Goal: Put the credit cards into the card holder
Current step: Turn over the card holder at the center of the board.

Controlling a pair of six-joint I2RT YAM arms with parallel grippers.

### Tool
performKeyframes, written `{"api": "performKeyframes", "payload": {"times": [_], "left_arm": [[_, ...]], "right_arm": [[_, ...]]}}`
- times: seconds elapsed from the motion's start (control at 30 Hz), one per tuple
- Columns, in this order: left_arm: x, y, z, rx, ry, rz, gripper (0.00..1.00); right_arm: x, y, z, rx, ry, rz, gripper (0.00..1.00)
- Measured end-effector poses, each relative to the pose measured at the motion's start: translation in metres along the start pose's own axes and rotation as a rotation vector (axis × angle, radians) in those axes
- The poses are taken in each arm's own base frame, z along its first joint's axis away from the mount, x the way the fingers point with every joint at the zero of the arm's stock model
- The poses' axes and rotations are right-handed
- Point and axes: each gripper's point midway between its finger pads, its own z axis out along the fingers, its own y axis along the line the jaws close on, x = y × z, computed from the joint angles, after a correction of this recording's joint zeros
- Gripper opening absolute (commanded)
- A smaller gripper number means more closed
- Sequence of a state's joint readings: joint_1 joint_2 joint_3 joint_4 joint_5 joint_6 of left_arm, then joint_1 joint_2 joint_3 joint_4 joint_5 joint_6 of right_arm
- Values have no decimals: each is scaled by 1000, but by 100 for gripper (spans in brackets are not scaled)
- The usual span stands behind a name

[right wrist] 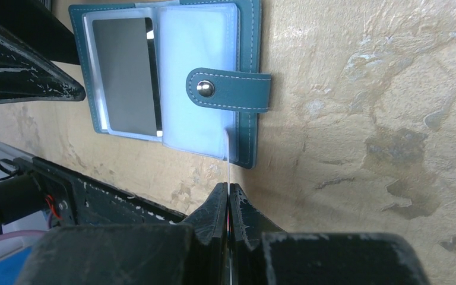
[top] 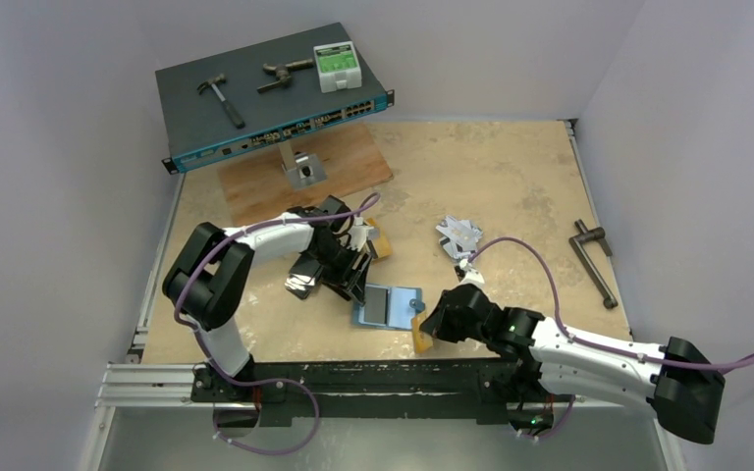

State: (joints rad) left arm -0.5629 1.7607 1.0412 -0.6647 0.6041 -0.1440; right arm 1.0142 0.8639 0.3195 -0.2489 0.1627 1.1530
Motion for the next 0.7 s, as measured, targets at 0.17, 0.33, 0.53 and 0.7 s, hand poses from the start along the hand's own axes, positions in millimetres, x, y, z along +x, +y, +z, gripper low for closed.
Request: {"api": "performKeyframes", "payload": {"times": [0.17, 0.33, 0.53, 0.7], "left_arm": [[-1, -1, 1, 9, -7, -23, 39], [-3, -5, 8, 62, 1, -56, 6], [1, -1, 19, 85, 43, -92, 0], [-3, -1, 17, 81, 35, -88, 0]], "right_arm": [[0, 2, 1, -11, -3, 7, 0], [0, 2, 2, -19, -6, 15, 0], [0, 2, 4, -27, -9, 22, 0], [-2, 2, -2, -35, -20, 30, 0]]}}
